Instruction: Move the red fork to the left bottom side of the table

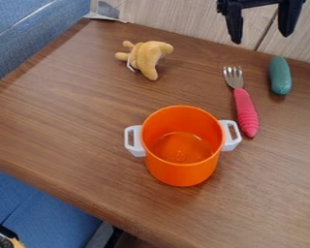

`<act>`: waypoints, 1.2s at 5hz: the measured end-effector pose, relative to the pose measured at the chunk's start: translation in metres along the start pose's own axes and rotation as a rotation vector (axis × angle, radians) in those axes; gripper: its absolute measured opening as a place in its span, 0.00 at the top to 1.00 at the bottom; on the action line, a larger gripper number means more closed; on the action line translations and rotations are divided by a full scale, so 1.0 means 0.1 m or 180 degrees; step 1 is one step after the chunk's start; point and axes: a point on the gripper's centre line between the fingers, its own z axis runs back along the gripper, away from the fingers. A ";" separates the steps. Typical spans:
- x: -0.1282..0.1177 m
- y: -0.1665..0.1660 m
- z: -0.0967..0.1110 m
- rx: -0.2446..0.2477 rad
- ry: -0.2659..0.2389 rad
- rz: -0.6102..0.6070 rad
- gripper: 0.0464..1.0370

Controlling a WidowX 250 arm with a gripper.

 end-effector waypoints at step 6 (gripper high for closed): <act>-0.23 0.17 -0.75 0.0395 0.0220 -0.0090 0.07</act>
